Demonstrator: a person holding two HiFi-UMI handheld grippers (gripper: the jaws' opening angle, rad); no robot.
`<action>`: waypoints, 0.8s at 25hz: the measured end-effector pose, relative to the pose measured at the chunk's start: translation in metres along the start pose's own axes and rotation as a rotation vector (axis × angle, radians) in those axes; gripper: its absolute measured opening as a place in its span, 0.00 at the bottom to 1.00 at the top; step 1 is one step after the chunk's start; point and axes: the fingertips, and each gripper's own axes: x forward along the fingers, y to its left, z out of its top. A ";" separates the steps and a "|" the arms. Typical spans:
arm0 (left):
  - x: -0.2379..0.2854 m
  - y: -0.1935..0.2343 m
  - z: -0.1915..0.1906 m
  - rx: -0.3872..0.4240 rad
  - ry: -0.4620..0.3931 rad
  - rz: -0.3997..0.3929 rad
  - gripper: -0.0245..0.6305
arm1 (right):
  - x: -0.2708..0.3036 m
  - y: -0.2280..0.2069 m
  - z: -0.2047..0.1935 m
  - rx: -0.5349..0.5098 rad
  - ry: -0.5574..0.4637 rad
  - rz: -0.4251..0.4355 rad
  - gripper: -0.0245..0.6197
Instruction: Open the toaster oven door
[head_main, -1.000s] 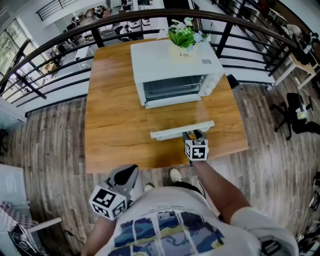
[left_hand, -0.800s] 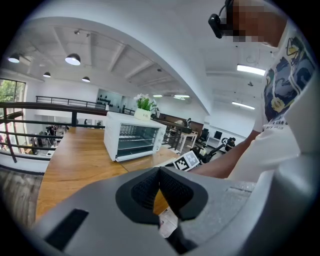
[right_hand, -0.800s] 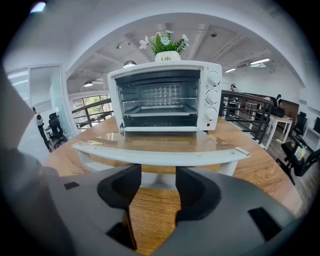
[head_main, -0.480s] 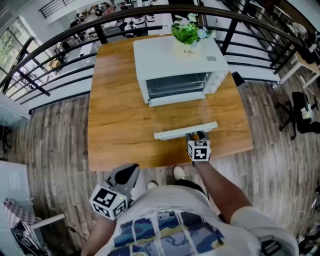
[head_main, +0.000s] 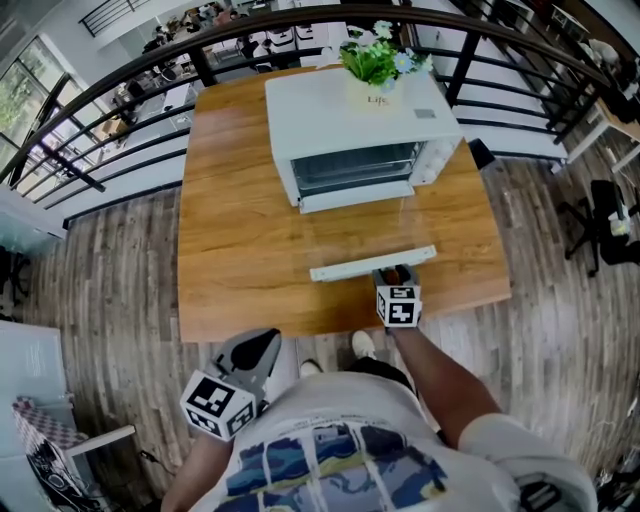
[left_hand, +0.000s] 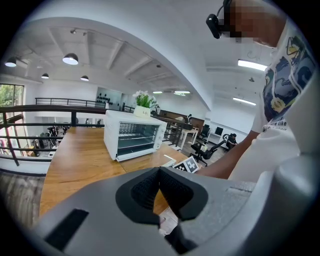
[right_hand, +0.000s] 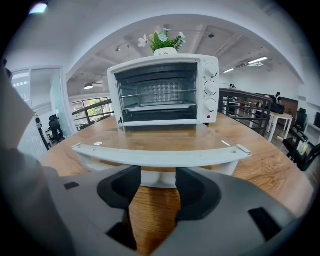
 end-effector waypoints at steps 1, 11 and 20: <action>0.000 0.000 0.000 -0.001 0.004 0.000 0.04 | 0.000 0.000 -0.002 0.005 0.003 0.001 0.37; 0.005 0.001 0.000 -0.004 0.028 0.005 0.04 | 0.001 0.002 -0.001 -0.008 -0.036 0.003 0.37; 0.013 0.002 0.003 -0.009 0.017 0.008 0.04 | 0.002 -0.001 -0.006 -0.013 -0.030 -0.010 0.37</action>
